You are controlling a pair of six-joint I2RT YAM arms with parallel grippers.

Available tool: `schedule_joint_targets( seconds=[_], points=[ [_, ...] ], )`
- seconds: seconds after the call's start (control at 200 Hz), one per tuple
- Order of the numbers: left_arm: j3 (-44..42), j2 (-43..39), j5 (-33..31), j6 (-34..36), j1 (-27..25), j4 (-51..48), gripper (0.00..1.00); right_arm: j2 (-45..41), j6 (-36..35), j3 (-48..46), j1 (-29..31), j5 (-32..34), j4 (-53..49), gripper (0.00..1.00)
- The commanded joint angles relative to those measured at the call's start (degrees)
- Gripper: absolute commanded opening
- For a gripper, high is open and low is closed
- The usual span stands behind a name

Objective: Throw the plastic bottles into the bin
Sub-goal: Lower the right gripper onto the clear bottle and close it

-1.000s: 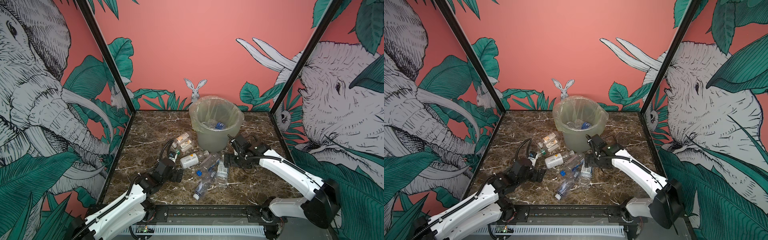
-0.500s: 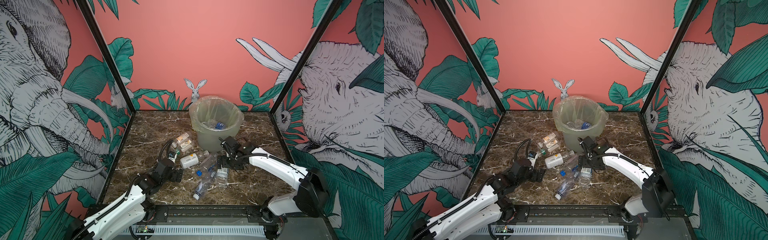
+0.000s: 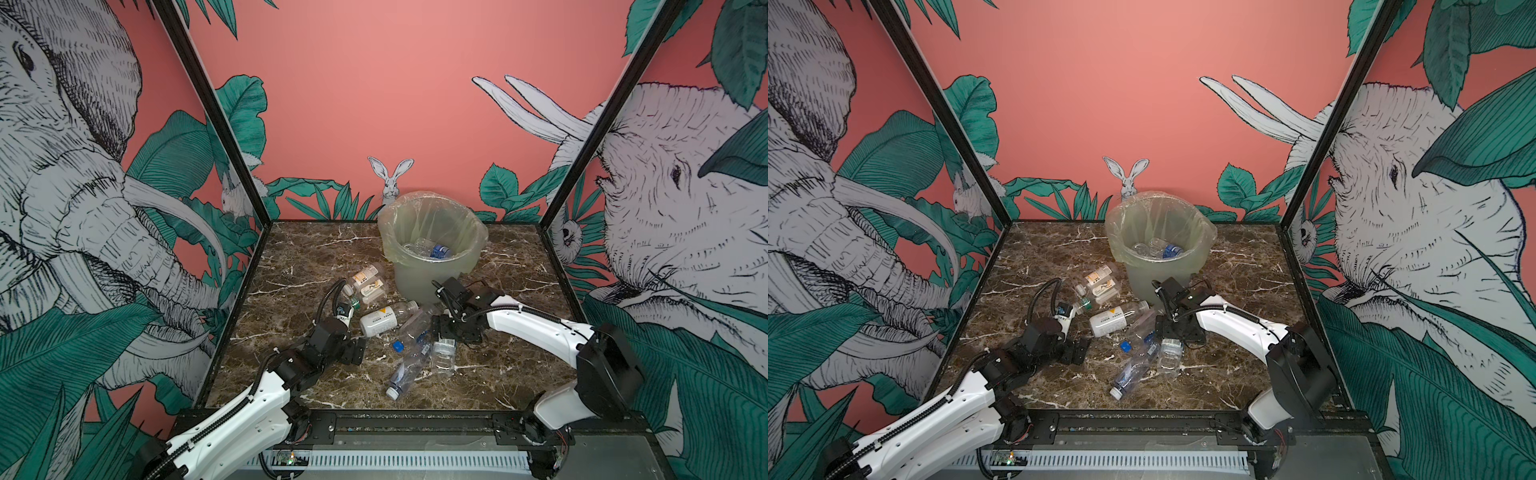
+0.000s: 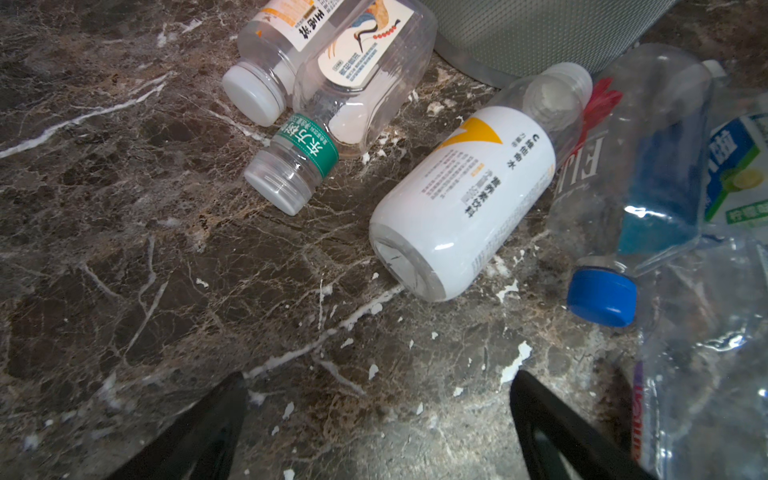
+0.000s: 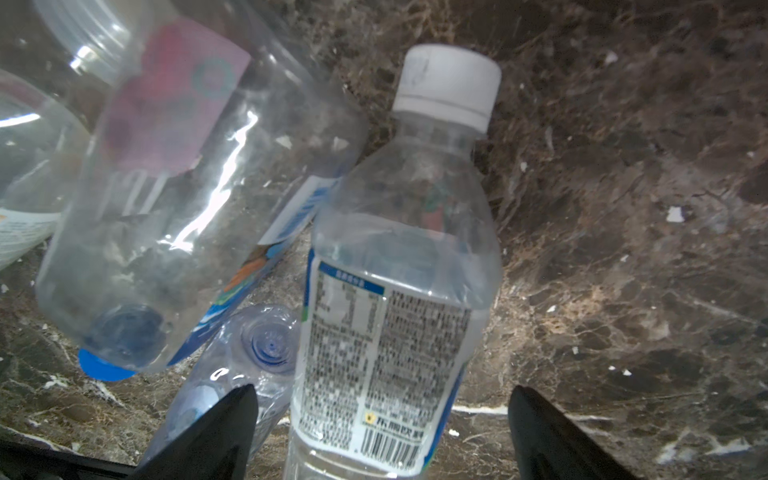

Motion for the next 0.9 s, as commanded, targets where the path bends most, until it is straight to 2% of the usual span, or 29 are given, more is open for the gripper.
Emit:
schedule_joint_targets(
  seconds=[0.0, 0.605, 0.895],
  points=[
    [-0.92, -0.59, -0.64, 0.0, -0.1, 0.86, 1.0, 0.58, 1.22, -1.1, 0.42, 0.35, 0.98, 0.95],
    [-0.65, 0.49, -0.81, -0.08, -0.1, 1.04, 1.0, 1.71, -1.63, -1.85, 0.26, 6.53, -4.11, 0.82],
    [-0.55, 0.87, -0.74, 0.0, -0.16, 1.12, 1.0, 3.97, -3.77, -1.3, 0.32, 3.58, -2.47, 0.84]
  ],
)
